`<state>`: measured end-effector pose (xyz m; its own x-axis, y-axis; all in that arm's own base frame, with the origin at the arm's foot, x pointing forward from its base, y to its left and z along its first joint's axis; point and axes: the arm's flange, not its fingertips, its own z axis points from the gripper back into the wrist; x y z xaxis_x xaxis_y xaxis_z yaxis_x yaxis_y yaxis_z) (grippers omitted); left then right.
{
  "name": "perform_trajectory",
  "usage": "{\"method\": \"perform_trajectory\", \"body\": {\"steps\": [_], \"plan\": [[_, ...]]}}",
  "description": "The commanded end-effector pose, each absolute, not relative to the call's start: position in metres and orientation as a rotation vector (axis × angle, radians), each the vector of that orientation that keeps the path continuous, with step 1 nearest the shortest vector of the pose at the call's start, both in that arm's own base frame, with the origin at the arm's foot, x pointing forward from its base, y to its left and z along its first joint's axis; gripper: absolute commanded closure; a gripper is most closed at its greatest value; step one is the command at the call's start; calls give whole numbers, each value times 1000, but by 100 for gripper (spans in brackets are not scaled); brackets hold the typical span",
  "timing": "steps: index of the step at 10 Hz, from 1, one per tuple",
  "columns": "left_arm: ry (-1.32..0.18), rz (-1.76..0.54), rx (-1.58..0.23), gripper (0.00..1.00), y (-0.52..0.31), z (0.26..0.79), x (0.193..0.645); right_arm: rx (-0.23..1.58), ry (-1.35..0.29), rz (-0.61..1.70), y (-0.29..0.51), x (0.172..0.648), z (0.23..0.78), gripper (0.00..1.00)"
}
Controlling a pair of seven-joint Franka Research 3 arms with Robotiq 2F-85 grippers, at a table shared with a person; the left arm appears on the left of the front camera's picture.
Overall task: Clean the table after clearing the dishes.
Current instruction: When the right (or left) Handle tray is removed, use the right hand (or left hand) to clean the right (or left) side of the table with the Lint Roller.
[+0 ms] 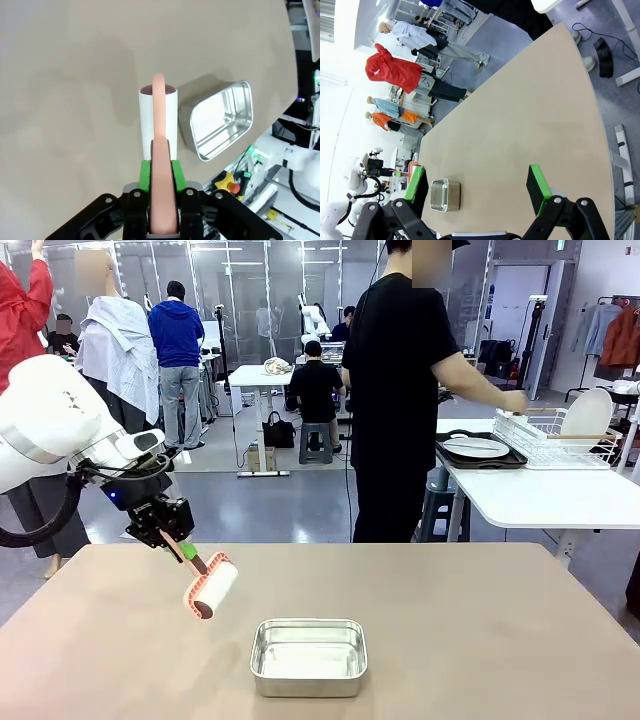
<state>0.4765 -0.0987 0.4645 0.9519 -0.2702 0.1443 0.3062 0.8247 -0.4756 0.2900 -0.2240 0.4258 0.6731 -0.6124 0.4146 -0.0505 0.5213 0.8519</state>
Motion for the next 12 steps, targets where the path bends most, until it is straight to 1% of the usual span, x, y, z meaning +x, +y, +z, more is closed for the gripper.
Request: {"method": "perform_trajectory", "body": {"steps": [1, 2, 3, 4, 5, 7, 8, 9, 12], "plan": [[-33, -327, -559, 99, -94, 468, 487, 988, -790, -378, -223, 290, 426, 0], [-33, -327, -559, 99, -94, 468, 487, 988, -790, -378, -223, 290, 426, 0], [-56, -306, -524, 79, -97, 463, 480, 988, -790, -378, -223, 290, 426, 0], [-180, -98, -489, 79, -92, 465, 502, 988, -790, -378, -223, 290, 426, 0], [-167, -19, -535, 79, -85, 449, 517, 988, -790, -378, -223, 290, 426, 0], [-199, 72, -588, 79, -78, 423, 524, 988, -790, -378, -223, 290, 426, 0], [-141, 63, -638, 79, -78, 409, 528, 988, -790, -378, -223, 290, 426, 0], [-118, 67, -661, 79, -77, 400, 534, 988, -790, -378, -223, 290, 426, 0], [-49, 42, -672, 79, -69, 380, 541, 988, -790, -378, -223, 290, 426, 0]]}}
